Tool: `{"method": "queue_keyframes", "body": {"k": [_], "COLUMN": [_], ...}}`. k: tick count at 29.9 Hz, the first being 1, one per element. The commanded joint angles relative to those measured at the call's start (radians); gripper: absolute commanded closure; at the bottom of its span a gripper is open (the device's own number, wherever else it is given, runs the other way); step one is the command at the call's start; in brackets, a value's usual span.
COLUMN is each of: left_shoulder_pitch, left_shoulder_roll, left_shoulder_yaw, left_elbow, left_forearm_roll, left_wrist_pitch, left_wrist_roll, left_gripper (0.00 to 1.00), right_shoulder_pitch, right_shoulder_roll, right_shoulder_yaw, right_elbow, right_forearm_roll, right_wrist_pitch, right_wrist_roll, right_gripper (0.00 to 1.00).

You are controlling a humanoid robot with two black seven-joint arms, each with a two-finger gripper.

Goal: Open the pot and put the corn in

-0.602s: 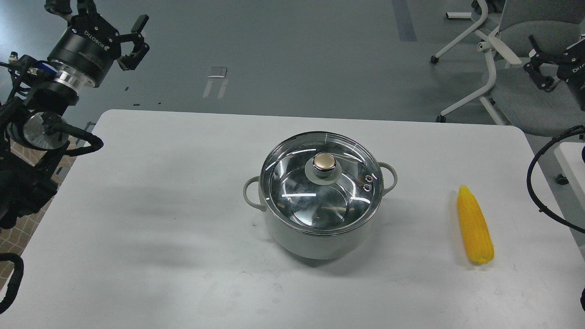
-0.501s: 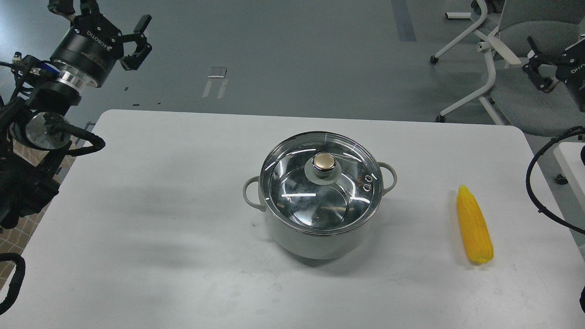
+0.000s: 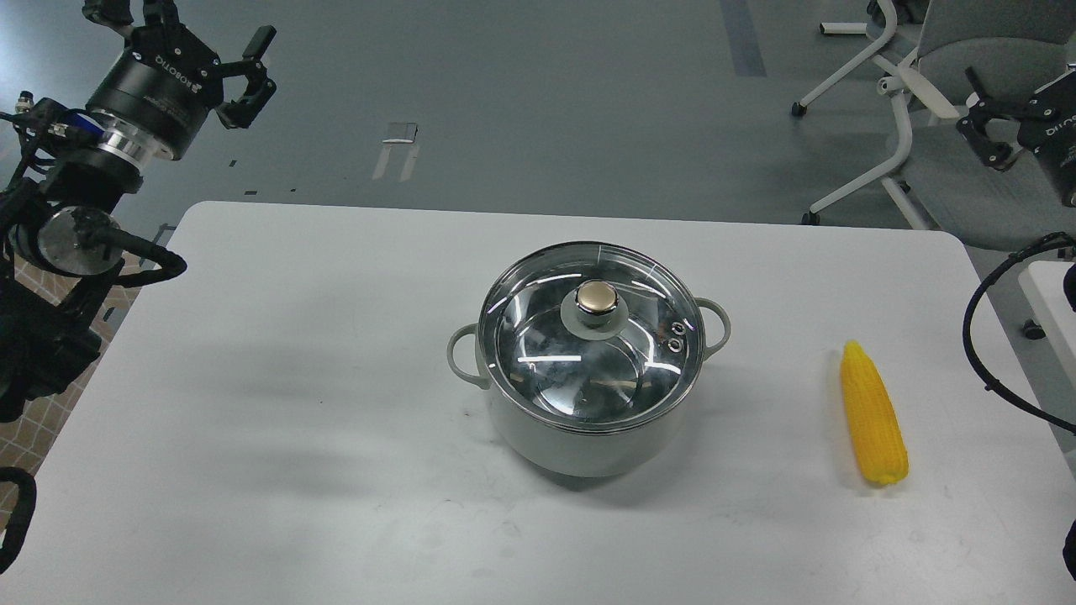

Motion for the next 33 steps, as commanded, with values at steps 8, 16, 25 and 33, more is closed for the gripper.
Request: {"method": "queue_keyframes", "body": {"k": [8, 16, 25, 33], "left_shoulder_pitch": [0.079, 0.068, -0.058, -0.119], "left_shoulder_roll": [0.195, 0.219, 0.103, -0.067], "left_shoulder_yaw": [-0.015, -0.008, 0.195, 0.314], "left_elbow": [-0.368, -0.666, -0.746, -0.673], "left_forearm_roll": [0.548, 1.234, 1.671, 1.905], "left_wrist_pitch": [0.006, 0.049, 0.049, 0.058], "left_wrist_roll": [-0.009, -0.010, -0.007, -0.001], "left_gripper": [0.08, 0.12, 0.12, 0.19], "right_shoulder_pitch": [-0.048, -0.097, -0.134, -0.154], "right_shoulder_roll": [0.001, 0.000, -0.006, -0.006], "right_shoulder_yaw": [0.013, 0.027, 0.070, 0.080], "right_elbow": [0.134, 0.142, 0.142, 0.152], "right_forearm_roll": [0.000, 0.002, 0.002, 0.002], "right_wrist_pitch": [0.000, 0.000, 0.000, 0.000], "right_wrist_roll": [0.001, 0.003, 0.003, 0.003], "right_gripper": [0.00, 0.00, 0.00, 0.00]}}
